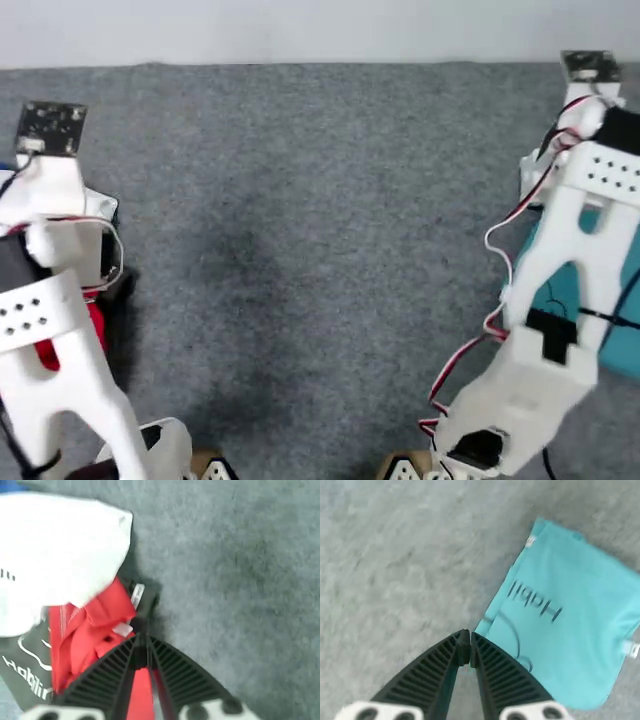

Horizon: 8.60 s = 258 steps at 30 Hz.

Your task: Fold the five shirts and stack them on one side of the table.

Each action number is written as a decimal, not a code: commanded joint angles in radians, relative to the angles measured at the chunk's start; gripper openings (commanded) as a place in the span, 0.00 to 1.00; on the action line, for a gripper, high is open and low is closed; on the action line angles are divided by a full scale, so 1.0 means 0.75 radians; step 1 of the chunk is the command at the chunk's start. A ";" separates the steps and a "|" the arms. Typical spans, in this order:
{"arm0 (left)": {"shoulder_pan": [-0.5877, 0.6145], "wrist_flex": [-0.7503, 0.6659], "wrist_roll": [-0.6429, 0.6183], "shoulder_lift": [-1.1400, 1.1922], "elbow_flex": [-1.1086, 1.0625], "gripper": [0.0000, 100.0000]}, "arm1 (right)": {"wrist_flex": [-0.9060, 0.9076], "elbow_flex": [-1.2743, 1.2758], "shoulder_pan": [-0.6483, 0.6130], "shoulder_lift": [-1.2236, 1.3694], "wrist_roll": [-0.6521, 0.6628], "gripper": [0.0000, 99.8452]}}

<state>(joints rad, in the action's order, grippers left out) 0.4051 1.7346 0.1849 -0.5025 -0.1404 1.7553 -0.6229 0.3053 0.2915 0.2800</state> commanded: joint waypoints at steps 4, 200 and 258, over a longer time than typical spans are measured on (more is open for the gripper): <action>0.008 0.023 -0.027 -0.254 -0.171 0.01 | 0.056 0.356 -0.005 -0.369 -0.016 0.01; -0.837 0.025 -0.076 0.522 0.879 0.20 | 0.048 1.332 -0.427 -1.079 0.086 0.01; 0.313 -0.061 -0.002 0.370 0.275 0.19 | 0.056 0.043 -1.114 0.343 0.127 0.01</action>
<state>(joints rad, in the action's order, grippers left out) 0.6368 1.7131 0.1757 -0.1910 0.0637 1.7568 -0.5401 -0.6122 0.6490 0.3598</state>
